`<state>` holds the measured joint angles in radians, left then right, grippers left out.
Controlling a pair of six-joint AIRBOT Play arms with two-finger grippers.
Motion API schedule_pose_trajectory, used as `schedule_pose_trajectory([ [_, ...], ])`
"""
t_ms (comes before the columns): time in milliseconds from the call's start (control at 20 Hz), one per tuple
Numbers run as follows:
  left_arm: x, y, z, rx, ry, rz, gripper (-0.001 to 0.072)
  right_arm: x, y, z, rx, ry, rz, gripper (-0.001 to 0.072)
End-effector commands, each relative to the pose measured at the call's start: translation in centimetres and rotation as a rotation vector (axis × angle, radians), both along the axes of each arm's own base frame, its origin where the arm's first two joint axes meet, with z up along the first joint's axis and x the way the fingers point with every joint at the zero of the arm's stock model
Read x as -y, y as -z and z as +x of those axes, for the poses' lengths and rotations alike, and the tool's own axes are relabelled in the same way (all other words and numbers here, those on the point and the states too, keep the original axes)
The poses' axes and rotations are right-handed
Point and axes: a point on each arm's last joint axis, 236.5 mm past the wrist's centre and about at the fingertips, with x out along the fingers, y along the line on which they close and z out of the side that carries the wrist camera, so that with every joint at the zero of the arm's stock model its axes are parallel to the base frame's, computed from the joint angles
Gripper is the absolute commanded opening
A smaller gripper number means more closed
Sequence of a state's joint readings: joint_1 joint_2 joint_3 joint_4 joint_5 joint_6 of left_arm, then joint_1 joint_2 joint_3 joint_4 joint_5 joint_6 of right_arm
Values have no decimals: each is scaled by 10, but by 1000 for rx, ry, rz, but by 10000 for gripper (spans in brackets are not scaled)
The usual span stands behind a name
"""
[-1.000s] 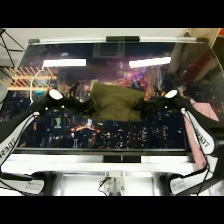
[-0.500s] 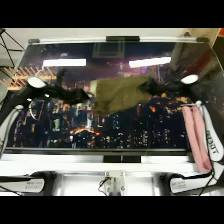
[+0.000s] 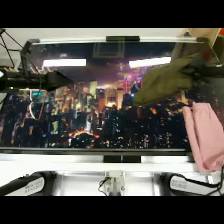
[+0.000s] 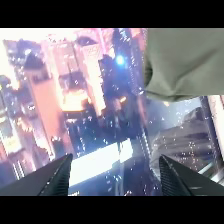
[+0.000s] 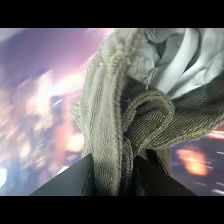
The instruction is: Fold the shirts.
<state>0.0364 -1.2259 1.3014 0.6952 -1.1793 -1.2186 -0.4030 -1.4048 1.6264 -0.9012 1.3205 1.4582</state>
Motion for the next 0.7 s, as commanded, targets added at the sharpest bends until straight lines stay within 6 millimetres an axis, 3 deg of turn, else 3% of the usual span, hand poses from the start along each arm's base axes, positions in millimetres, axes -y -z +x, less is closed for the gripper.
schedule_pose_trajectory([
  [0, -2, -13, -5, 33, -2, 4, 633, 85, -32, -52, -53, 236, -132, 136],
  [100, -2, -13, -5, 32, -2, 5, 632, 116, -36, -86, -102, 328, -148, 136],
  [350, 0, -10, -12, 12, 23, 6, 632, 168, -48, -153, -169, 523, -159, 136],
  [500, 0, -10, -12, 12, 23, 6, 631, 196, -45, -182, -215, 632, -176, 137],
  [650, 0, -10, -12, 11, 23, 6, 599, 220, -44, -195, -231, 748, -195, 136],
])
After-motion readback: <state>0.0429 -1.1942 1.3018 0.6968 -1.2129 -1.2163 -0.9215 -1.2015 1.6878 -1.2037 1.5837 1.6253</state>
